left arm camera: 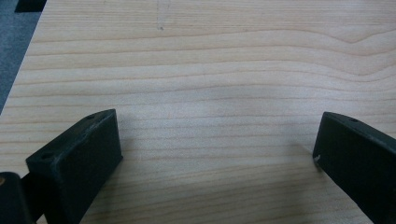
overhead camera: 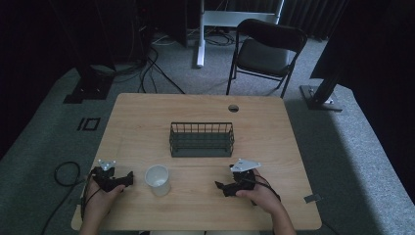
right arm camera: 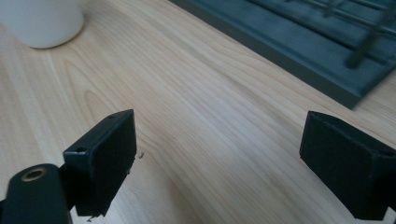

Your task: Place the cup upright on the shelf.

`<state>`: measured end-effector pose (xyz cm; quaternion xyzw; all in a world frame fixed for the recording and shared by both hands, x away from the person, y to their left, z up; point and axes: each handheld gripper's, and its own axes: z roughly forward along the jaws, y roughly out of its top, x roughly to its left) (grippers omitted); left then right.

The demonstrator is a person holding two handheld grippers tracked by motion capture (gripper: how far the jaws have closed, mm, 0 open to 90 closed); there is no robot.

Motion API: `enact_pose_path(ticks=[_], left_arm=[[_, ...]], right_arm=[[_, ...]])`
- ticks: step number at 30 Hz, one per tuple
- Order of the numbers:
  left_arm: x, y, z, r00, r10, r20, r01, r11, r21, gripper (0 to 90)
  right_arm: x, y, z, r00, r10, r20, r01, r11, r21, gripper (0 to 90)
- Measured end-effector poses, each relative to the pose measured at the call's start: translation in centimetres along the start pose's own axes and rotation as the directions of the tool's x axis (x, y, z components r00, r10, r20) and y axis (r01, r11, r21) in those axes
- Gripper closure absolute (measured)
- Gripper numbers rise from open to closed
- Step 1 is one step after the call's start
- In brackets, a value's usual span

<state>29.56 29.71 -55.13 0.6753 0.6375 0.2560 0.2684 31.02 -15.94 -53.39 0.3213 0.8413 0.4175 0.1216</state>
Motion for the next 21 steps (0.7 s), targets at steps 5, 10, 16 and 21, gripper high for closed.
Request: enact_pose_path(ticks=[5,10,16,21], left_arm=[[0.0,0.0,0.0,1.0000,0.000,0.000,0.000,1.0000,0.000,1.3],[0.0,0.0,0.0,1.0000,0.000,0.000,0.000,1.0000,0.000,1.3],[0.0,0.0,0.0,1.0000,0.000,0.000,0.000,1.0000,0.000,1.3],[0.0,0.0,0.0,1.0000,0.000,0.000,0.000,1.0000,0.000,1.3]], right_arm=[[0.9,0.5,0.7,0.9995,-0.018,-0.025,0.018,1.000,0.000,10.5],[1.5,1.0,1.1,0.9981,-0.040,-0.048,0.040,0.999,-0.002,10.5],[2.6,1.9,1.6,0.9952,-0.060,-0.078,0.059,0.998,-0.012,10.5],[3.4,2.5,2.2,0.9915,-0.081,-0.102,0.079,0.997,-0.018,10.5]])
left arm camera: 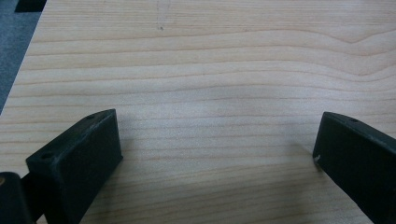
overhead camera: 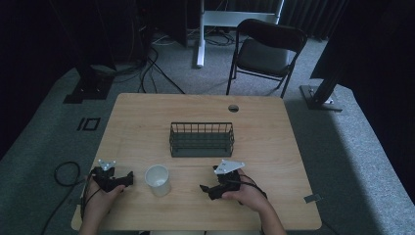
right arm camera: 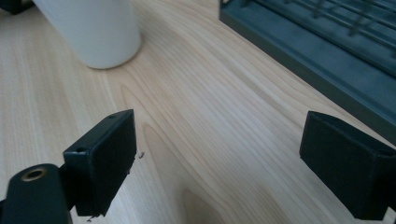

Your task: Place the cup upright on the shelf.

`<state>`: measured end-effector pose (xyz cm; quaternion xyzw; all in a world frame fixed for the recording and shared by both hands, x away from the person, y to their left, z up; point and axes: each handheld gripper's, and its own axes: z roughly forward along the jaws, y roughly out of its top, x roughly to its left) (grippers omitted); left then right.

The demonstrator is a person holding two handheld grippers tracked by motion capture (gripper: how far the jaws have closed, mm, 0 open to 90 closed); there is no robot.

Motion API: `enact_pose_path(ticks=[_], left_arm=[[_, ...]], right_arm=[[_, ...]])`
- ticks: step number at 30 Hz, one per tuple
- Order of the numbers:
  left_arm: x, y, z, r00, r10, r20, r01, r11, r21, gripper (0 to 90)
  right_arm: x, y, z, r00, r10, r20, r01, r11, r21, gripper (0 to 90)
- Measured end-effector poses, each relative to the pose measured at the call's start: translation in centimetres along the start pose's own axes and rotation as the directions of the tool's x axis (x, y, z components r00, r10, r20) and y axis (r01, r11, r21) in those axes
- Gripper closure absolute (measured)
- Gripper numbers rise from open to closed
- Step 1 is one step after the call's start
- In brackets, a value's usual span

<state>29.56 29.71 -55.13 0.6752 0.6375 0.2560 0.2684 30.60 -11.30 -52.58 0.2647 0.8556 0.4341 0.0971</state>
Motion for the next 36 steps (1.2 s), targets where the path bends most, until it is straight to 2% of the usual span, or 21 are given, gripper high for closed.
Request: enact_pose_path(ticks=[18,26,29,36], left_arm=[[0.0,0.0,0.0,1.0000,0.000,0.000,0.000,1.0000,0.000,1.3],[0.0,0.0,0.0,1.0000,0.000,0.000,0.000,1.0000,0.000,1.3],[0.0,0.0,0.0,1.0000,0.000,0.000,0.000,1.0000,0.001,1.3],[0.0,0.0,0.0,1.0000,0.000,0.000,0.000,1.0000,0.001,1.3]], right_arm=[[2.6,2.1,2.7,0.9947,-0.056,-0.086,0.055,0.998,-0.017,10.6],[3.9,3.1,3.9,0.9887,-0.084,-0.124,0.082,0.996,-0.027,10.6],[4.5,3.6,4.5,0.9838,-0.112,-0.140,0.108,0.993,-0.038,11.7],[5.5,4.5,5.3,0.9782,-0.128,-0.164,0.122,0.991,-0.047,12.4]])
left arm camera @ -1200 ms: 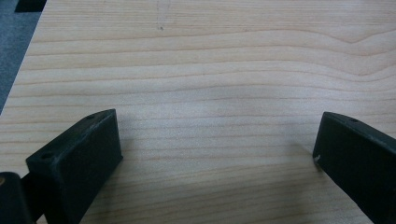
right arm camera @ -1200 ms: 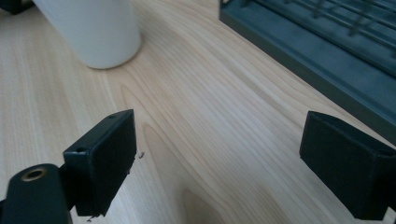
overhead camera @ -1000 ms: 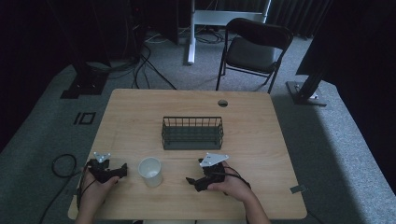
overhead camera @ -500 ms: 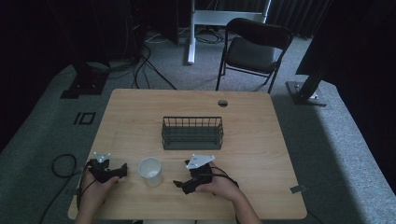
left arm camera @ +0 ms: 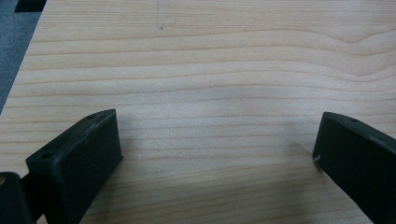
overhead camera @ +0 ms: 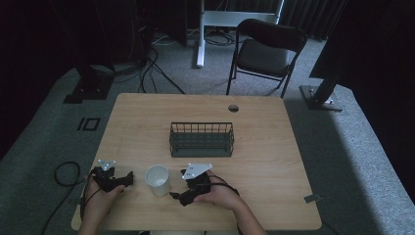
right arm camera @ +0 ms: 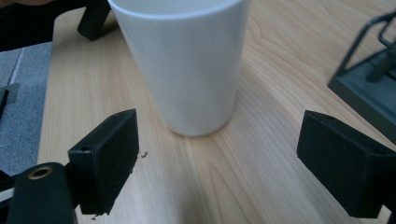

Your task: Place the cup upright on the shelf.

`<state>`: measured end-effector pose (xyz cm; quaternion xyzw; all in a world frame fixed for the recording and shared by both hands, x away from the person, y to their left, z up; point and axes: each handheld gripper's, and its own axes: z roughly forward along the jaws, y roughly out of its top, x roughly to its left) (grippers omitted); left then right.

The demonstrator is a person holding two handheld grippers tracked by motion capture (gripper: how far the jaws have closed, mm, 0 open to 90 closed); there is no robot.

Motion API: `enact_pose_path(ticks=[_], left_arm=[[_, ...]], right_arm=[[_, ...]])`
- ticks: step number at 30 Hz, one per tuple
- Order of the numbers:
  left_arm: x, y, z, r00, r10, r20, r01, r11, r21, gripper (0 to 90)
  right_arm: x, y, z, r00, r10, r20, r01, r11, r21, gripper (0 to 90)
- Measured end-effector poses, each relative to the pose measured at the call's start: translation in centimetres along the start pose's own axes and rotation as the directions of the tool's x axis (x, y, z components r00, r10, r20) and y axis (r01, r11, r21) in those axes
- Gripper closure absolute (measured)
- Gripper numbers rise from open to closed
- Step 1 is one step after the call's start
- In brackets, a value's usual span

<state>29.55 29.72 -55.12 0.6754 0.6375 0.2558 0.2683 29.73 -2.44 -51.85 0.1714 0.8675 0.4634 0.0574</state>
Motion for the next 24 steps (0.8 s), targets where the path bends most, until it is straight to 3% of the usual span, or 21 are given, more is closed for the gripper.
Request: enact_pose_path(ticks=[13,24], left_arm=[[0.0,0.0,0.0,1.0000,0.000,0.000,0.000,1.0000,0.000,1.3],[0.0,0.0,0.0,1.0000,0.000,0.000,0.000,1.0000,0.000,1.3]], right_arm=[[1.1,1.6,1.9,0.9987,-0.029,-0.041,0.029,1.000,-0.009,12.4],[1.2,2.9,2.8,0.9986,-0.040,-0.036,0.038,0.998,-0.045,12.4]])
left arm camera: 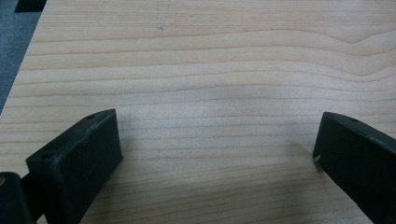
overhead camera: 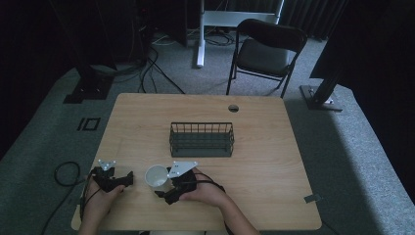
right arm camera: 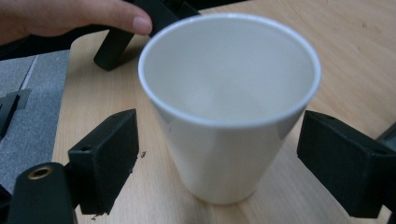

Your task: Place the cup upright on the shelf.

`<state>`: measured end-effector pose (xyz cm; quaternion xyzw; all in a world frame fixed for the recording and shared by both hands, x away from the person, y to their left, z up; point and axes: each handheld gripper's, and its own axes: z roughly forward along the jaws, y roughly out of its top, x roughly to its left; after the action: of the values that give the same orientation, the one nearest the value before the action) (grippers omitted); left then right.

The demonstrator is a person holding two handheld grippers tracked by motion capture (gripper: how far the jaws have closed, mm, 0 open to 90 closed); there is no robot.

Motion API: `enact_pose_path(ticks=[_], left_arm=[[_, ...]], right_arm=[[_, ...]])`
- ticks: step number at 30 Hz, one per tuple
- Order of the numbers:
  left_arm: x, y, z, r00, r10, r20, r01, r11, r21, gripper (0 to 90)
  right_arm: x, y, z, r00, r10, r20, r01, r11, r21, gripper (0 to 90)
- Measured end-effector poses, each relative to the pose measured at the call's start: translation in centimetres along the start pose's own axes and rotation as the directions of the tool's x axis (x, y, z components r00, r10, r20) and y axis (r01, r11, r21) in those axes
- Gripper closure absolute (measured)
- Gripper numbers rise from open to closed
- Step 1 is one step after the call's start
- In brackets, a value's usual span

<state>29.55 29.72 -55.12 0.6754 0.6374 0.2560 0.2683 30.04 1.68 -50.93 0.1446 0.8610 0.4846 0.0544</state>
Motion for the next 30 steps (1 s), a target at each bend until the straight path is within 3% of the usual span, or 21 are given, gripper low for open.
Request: enact_pose_path(ticks=[17,30], left_arm=[[0.0,0.0,0.0,1.0000,0.001,0.000,-0.001,1.0000,0.001,1.4],[0.0,0.0,0.0,1.0000,0.001,0.000,-0.001,1.0000,0.001,1.3]], right_arm=[[0.2,1.1,0.9,1.0000,-0.004,0.009,0.004,0.998,-0.059,15.3],[0.1,1.5,0.6,0.9996,0.010,0.026,-0.009,0.999,-0.054,19.4]])
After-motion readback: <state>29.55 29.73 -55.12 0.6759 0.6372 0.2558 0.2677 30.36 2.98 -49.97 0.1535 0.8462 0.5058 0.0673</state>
